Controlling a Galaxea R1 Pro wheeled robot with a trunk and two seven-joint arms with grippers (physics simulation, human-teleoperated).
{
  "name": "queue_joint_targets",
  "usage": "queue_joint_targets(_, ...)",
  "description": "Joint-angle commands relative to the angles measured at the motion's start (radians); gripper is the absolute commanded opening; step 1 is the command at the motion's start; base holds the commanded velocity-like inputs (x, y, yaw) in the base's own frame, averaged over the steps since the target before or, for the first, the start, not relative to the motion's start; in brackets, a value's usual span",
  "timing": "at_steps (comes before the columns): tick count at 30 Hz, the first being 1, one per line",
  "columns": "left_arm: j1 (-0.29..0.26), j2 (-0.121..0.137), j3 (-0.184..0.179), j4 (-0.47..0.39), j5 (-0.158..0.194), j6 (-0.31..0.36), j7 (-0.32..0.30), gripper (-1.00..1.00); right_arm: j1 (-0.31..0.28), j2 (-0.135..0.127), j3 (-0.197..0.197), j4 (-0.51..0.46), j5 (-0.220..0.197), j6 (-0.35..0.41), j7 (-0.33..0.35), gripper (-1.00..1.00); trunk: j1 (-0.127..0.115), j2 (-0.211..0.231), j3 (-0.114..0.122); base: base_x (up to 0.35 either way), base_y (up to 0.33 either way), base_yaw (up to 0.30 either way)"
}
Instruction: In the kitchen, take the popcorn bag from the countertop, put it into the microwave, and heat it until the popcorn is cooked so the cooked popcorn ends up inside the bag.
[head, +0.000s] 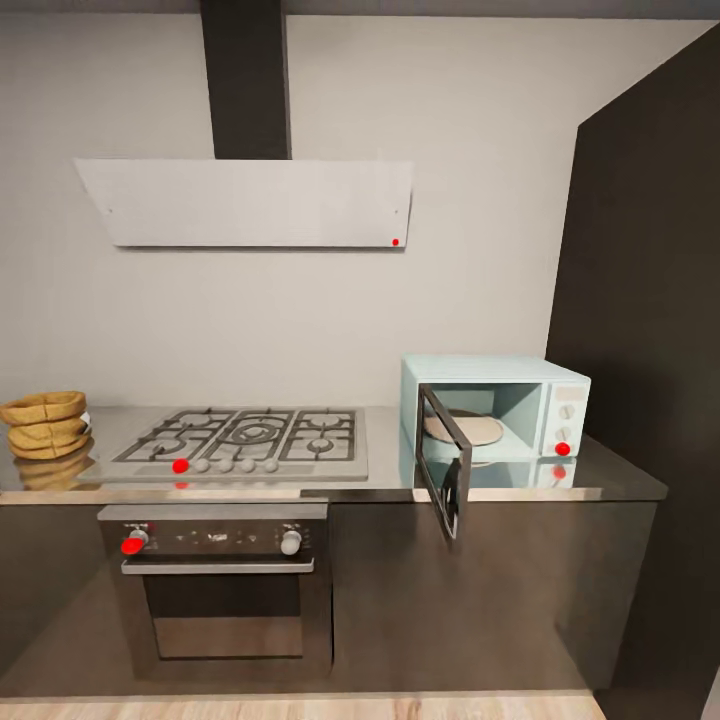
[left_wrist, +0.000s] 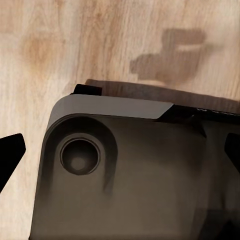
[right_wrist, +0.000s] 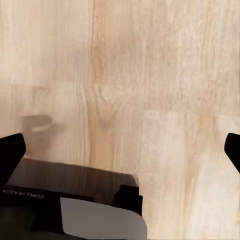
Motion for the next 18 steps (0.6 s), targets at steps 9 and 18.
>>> queue_joint_targets(9,0.000,0.001,0.000,0.000,0.008,-0.002,0.000,1.00,0.255,0.032,-0.009,0.055,0.017,-0.266,-0.184,1.00,0.000,-0.001,-0.001,0.000,0.000,0.000)
queue_joint_targets(18,0.000,0.000,0.002,0.000,0.010,-0.003,0.002,1.00,0.256,0.051,-0.008,0.056,0.019,-0.251,-0.189,1.00,0.000,-0.001,-0.001,0.000,0.000,0.236)
